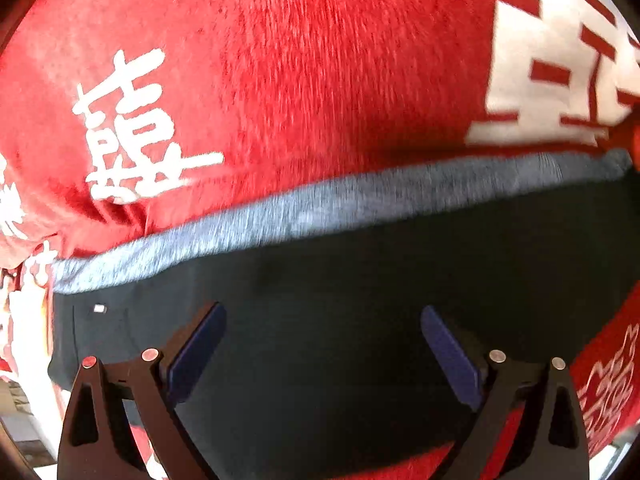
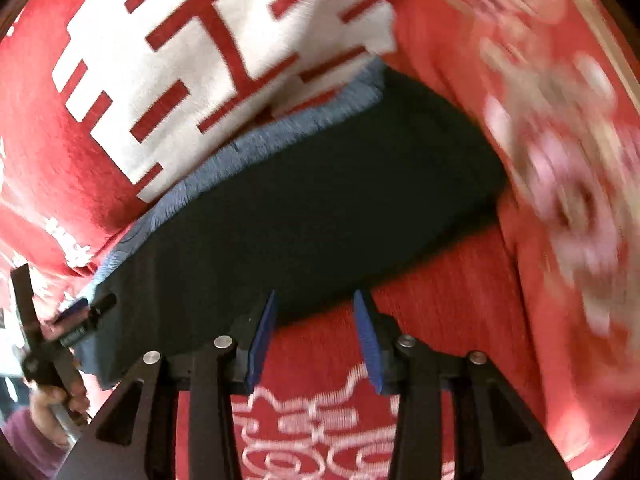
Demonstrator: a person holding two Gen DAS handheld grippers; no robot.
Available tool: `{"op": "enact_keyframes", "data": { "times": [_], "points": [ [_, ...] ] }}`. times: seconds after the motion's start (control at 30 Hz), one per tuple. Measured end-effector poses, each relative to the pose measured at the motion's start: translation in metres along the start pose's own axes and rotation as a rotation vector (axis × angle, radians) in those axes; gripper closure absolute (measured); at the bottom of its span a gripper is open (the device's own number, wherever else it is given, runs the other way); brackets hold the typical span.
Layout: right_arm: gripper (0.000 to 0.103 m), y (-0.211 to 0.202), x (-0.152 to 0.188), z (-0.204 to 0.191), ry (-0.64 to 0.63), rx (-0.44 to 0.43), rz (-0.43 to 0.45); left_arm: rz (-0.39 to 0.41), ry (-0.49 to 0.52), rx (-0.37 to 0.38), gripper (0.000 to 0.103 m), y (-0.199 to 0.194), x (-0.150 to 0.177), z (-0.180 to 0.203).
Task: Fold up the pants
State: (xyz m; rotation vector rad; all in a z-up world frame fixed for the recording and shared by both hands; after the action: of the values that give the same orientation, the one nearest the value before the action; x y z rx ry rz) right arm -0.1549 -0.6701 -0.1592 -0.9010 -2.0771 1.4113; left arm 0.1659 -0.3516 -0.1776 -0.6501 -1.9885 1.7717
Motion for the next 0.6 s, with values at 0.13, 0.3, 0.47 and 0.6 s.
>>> {"op": "enact_keyframes", "data": {
  "times": [0.13, 0.3, 0.47, 0.6],
  "points": [
    [0.058, 0.013, 0.007, 0.013, 0.092, -0.042, -0.014, -0.039, 0.005, -0.004, 0.004, 0.010, 0.010, 0.009],
    [0.058, 0.017, 0.001, 0.027, 0.176, -0.153, 0.058, -0.045, -0.027, 0.001, 0.004, 0.028, 0.031, 0.010],
    [0.058, 0.027, -0.026, 0.037, 0.260, -0.234, 0.079, -0.043, -0.030, 0.001, 0.004, 0.034, 0.031, 0.004],
    [0.094, 0.017, -0.029, 0.031, 0.238, -0.211, 0.089, -0.040, -0.010, -0.009, 0.004, 0.034, 0.030, 0.006]
  ]
}}
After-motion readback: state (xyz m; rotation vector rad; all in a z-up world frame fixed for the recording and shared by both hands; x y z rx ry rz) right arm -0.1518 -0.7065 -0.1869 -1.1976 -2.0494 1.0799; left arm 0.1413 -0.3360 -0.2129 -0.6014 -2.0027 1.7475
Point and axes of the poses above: each gripper's, at about its wrist camera, not at the fingertips, and y roughly the way its jaws point, z to its right, x to its underside, the point moved 1 cm from there along y, roughly the way its jaws point, and after that the axes turned 12 degrees about -z, right-handed, at the moved point
